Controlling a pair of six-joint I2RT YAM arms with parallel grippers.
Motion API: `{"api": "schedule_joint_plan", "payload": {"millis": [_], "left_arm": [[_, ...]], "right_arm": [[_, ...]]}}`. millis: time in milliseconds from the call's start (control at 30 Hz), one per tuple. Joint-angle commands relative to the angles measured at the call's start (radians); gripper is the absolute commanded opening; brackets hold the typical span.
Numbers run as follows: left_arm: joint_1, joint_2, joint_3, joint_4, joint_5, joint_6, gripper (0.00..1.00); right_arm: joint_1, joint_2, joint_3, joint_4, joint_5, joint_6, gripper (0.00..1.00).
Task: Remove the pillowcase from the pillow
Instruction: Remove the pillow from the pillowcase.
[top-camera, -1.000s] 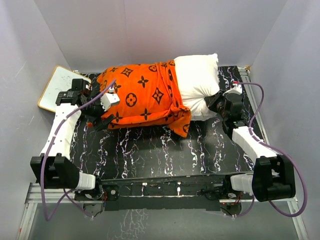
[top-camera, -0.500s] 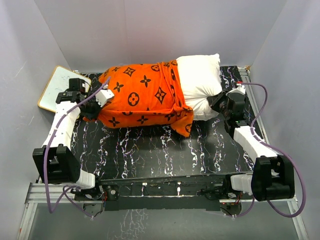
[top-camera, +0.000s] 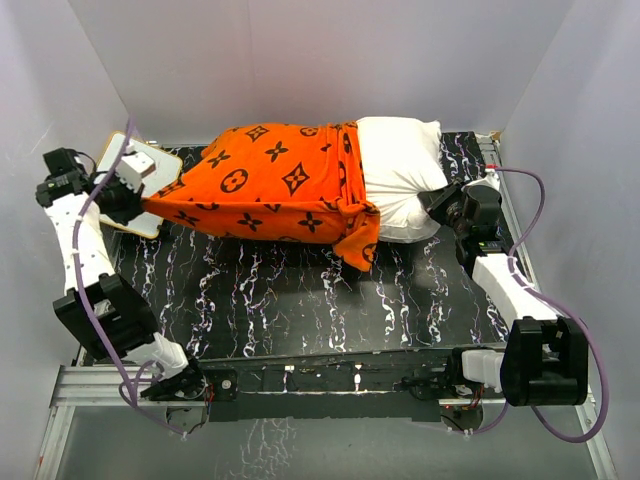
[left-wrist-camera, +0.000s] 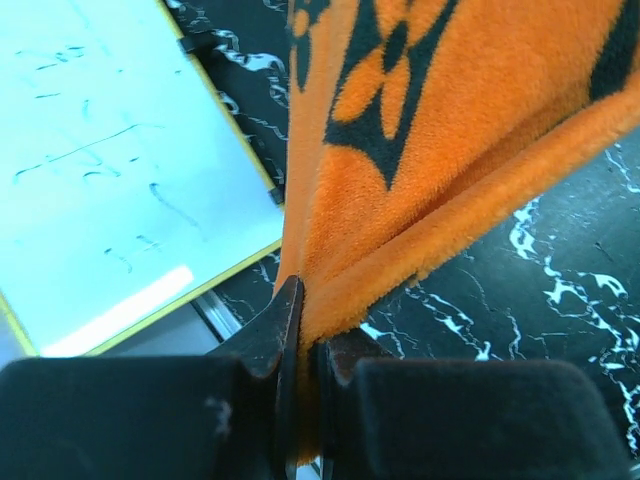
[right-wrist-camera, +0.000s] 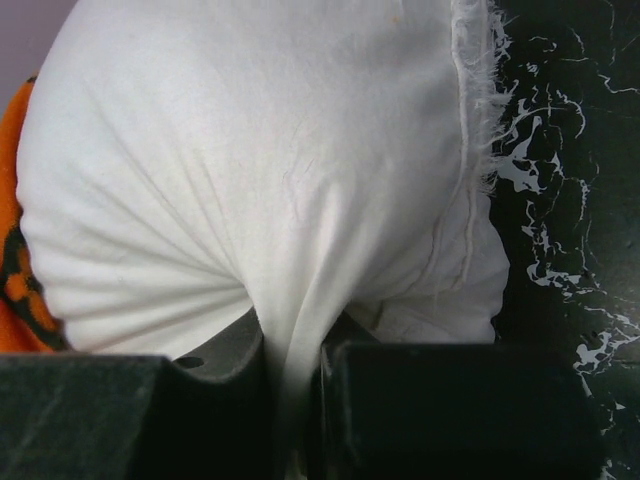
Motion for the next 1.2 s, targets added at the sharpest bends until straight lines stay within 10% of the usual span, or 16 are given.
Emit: {"api": "schedule_joint_plan", "payload": {"millis": [0, 300, 500, 600, 1067, 1167], "left_arm": [[0.198, 0.039, 0.174, 0.16, -0.164, 0.031, 0.0], [0.153, 0.06, 0.24, -0.087, 0.023, -0.002, 0.03], [-0.196, -0.075, -0.026, -0.166, 0.036, -0.04, 0.82], [-0.371, -0.121, -0.091, -0.146, 0.05, -0.093, 0.96], [-0.642, -0.178, -0.39, -0.013, -0.052, -0.176, 0.97], [-0.657, -0.172, -0.448, 0.07, -0.091, -0.189, 0.85]], "right_arm": [[-0.132, -0.038, 0.014, 0.022, 0.34, -0.032, 0.09], [-0.131, -0.027, 0.034, 0.024, 0.257, -0.033, 0.09], [-0.127, -0.04, 0.035, 0.004, 0.253, -0.044, 0.09], [-0.126, -0.044, 0.032, 0.001, 0.248, -0.05, 0.09], [-0.124, -0.043, 0.056, 0.008, 0.212, -0.058, 0.09], [-0.124, -0.046, 0.063, 0.011, 0.205, -0.051, 0.09]]}}
